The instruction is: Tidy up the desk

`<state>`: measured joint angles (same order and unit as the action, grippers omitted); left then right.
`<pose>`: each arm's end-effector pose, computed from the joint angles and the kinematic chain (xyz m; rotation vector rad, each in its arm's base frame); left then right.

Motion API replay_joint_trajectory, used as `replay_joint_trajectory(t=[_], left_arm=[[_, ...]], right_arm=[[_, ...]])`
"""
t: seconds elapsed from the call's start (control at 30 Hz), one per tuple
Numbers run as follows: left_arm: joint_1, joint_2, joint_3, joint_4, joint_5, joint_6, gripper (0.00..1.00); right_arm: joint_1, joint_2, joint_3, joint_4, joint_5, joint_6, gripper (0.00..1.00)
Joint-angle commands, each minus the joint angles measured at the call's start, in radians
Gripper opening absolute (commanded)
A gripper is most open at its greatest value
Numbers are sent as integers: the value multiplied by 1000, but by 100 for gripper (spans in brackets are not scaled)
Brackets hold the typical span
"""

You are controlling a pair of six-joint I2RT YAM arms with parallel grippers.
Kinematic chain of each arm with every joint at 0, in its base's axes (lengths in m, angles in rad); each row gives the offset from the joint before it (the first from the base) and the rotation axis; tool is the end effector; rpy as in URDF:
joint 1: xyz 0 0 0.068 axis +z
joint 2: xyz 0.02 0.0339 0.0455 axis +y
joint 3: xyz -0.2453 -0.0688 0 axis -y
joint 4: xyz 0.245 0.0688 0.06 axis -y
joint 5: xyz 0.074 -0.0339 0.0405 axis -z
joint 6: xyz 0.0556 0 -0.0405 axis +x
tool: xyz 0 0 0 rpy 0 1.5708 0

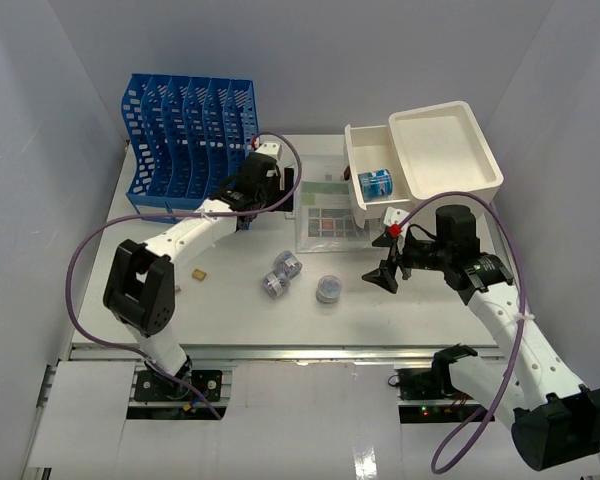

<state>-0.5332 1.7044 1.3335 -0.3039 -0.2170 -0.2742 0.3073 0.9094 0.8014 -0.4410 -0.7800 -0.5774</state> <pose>0.3531 -0.1945 0.2436 0.1723 2.2276 -0.1977 0.1943 0.1027 0.2811 -1.2455 1.5759 0.6495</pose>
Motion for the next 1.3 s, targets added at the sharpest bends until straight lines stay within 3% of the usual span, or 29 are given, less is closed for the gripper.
replay_joint_trajectory(t=[0.0,0.2,0.5,1.27], left_arm=[[42,136,209,-104,-15,39,91],[78,328,467,-204,-89,63,91],[79,515,675,-233,-140,116,91],[102,701,741,-218,-179,152,87]], right_arm=[[-70,-33,-51,57,-66,-26,90],[-88,-48,-84,61,-61,-35,90],[-91,-59,-90,61,-54,-36,90],[-97,-26,-100,62,-84,-42,90]])
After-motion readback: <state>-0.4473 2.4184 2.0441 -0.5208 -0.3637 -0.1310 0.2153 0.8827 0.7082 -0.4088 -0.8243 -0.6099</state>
